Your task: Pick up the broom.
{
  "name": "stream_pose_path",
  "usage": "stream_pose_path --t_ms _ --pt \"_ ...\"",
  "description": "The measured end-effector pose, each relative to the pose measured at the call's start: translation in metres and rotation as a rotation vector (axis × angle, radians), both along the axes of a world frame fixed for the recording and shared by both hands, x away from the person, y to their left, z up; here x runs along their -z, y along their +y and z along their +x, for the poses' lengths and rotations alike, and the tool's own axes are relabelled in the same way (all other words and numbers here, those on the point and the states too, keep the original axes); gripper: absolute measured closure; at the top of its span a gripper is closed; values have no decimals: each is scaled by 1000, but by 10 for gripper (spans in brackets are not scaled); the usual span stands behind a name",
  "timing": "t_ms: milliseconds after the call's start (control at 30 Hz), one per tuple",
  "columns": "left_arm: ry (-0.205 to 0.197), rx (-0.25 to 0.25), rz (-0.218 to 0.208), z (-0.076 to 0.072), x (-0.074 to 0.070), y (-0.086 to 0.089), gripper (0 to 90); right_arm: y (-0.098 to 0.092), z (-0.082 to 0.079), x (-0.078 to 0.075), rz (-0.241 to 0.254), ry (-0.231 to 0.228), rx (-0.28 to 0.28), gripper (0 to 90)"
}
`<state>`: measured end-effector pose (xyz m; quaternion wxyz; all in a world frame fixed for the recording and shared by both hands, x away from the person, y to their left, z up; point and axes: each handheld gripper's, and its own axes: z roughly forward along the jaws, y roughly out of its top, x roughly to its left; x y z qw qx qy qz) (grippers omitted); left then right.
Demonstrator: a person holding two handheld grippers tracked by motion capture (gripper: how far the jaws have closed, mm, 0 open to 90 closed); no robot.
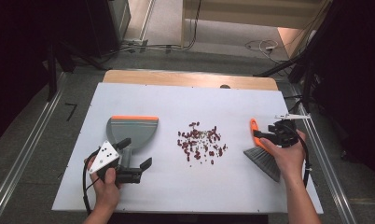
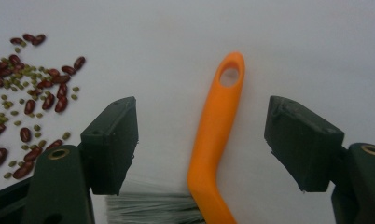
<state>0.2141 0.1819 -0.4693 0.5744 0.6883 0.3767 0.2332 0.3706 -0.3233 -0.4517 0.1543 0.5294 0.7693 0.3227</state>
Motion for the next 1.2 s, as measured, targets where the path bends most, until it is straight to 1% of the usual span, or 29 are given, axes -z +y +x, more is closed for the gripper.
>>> stream_pose_path --t_ms 67,100,133,200,233,333,400,500,567,667,733,800,833,867,900,967,1000,1033,1100,1167,1200 --pt "1 2 3 0 0 -1 0 0 1 5 -29 25 17 319" --pt "2 4 4 0 0 -1 0 -1 1 7 -27 27 16 343" --pt "2 4 4 0 0 -1 0 -2 1 9 -14 39 17 361" --pt "3 6 4 1 0 -2 0 -2 2 13 -5 57 9 407" --pt "3 7 4 1 0 -2 0 -2 1 14 -10 66 -7 431" --pt "5 8 4 0 1 -2 0 2 0 15 -30 103 -15 495" --pt "5 8 7 0 1 -2 0 4 -1 16 -23 130 2 497" --pt "5 8 8 0 1 -2 0 6 0 19 -62 125 16 500" --pt "6 9 8 0 1 -2 0 7 1 22 -86 129 21 518" --pt "7 10 11 1 1 -2 0 10 1 29 -109 155 31 557" --pt "7 11 14 0 1 -3 0 12 0 30 -142 143 45 619" --pt "7 12 11 0 1 -4 0 15 -1 30 -169 139 55 638" --pt "8 12 10 0 1 -4 0 16 -2 30 -171 143 64 642" --pt "8 13 12 0 1 -5 0 18 -1 30 -181 142 60 643" --pt "7 14 17 0 2 -6 0 17 -1 30 -178 148 61 647" --pt "9 16 19 1 1 -8 0 13 1 31 -139 160 68 660" --pt "7 17 18 1 1 -9 0 11 1 31 -128 160 65 662" --pt "6 16 22 0 1 -9 0 11 0 31 -126 159 64 664" --pt "3 15 22 0 0 -10 0 12 -1 32 -137 140 60 666" --pt "3 12 21 0 0 -10 0 10 -3 33 -119 127 61 667" --pt "1 9 21 1 0 -10 0 10 -4 33 -121 116 61 668"
